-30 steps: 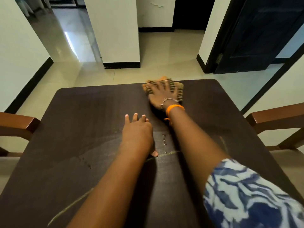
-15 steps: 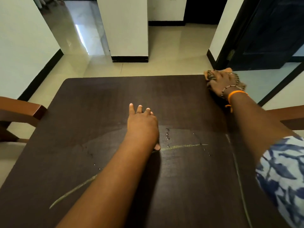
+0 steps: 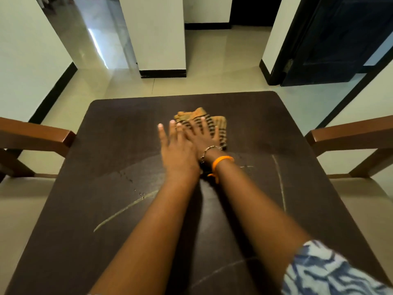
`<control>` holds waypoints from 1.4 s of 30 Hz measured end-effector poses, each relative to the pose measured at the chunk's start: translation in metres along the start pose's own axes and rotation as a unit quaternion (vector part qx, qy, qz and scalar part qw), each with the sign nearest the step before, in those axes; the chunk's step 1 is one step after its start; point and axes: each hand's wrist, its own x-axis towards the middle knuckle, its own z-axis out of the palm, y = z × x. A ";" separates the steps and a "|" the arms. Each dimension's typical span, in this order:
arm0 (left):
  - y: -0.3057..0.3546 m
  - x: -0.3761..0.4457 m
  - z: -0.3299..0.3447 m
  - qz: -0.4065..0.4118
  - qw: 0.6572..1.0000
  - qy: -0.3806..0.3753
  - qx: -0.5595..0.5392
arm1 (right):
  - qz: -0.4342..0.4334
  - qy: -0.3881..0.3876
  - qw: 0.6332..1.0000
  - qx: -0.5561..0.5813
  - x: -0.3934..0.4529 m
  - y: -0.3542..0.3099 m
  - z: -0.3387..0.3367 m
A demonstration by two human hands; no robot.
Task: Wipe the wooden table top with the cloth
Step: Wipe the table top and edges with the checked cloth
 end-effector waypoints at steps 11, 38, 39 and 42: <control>-0.031 -0.048 0.018 0.063 0.991 -0.121 -0.017 | 0.185 0.120 0.975 0.006 -0.087 0.140 -0.020; -0.025 -0.044 0.019 0.028 0.985 -0.147 -0.080 | 0.321 0.173 0.931 0.013 -0.137 0.129 -0.005; -0.026 -0.044 0.019 0.027 0.986 -0.147 -0.075 | 0.304 0.178 0.936 0.013 -0.133 0.112 -0.001; -0.023 -0.043 0.018 0.024 0.987 -0.146 -0.057 | 0.192 0.177 0.965 0.016 -0.117 0.045 0.012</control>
